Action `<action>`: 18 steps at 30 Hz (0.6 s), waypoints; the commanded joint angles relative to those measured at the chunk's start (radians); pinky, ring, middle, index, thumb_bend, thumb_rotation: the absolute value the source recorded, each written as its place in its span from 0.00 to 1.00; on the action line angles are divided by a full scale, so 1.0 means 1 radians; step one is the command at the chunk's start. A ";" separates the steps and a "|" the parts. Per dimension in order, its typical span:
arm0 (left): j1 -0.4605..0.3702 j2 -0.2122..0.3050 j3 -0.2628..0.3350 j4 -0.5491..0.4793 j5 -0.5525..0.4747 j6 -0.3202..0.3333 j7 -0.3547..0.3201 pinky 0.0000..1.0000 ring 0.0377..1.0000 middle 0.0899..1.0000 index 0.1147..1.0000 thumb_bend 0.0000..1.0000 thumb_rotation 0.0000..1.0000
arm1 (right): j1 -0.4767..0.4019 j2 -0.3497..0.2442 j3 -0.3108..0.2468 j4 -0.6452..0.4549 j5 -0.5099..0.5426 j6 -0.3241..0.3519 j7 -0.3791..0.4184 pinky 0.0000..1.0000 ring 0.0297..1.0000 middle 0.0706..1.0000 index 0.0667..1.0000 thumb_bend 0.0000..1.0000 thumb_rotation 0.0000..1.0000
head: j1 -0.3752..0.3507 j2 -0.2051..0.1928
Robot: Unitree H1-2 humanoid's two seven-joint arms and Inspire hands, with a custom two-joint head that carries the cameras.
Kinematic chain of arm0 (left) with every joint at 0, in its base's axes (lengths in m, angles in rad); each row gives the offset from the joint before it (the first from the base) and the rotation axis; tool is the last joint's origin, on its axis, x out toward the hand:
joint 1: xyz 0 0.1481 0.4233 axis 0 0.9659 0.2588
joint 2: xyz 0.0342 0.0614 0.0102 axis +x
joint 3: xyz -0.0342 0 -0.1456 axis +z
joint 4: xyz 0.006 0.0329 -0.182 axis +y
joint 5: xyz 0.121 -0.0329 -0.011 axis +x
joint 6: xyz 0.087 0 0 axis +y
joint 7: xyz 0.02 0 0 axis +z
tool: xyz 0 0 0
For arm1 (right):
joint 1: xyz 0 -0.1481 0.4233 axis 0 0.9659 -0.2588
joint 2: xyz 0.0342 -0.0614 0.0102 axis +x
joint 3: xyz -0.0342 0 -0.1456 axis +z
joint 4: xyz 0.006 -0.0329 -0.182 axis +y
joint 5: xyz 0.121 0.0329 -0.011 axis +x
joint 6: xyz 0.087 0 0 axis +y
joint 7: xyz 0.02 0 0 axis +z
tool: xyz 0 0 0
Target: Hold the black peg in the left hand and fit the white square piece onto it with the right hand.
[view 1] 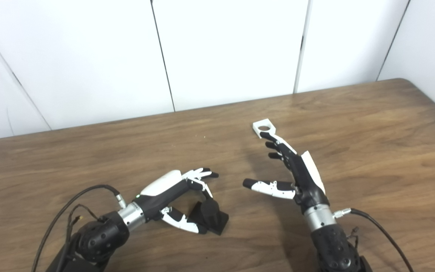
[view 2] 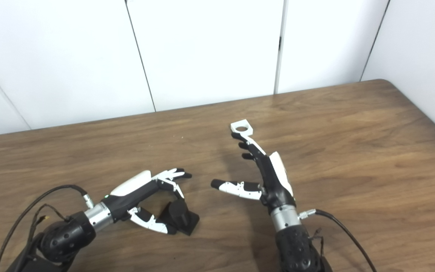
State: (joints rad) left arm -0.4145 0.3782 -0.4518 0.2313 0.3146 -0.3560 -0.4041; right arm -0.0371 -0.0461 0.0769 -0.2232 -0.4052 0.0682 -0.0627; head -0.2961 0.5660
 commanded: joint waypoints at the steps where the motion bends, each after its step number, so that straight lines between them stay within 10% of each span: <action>1: 0.011 0.033 -0.012 0.022 0.039 -0.004 -0.035 1.00 1.00 0.94 0.43 0.52 0.07 | -0.040 0.004 -0.003 -0.018 -0.009 -0.002 -0.013 0.78 0.86 0.89 0.84 0.75 0.29 | -0.001 -0.001; 18: 0.020 0.029 -0.007 0.024 0.034 -0.001 -0.036 1.00 1.00 0.94 0.43 0.52 0.07 | -0.375 -0.266 -0.020 0.130 -0.091 0.089 0.115 0.65 0.80 0.86 0.82 0.77 0.21 | -0.015 -0.011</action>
State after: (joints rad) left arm -0.4127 0.3780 -0.4480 0.2383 0.3145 -0.3683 -0.4048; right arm -0.3429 -0.2798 0.0581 -0.0836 -0.4884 0.1559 0.0367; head -0.3099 0.5538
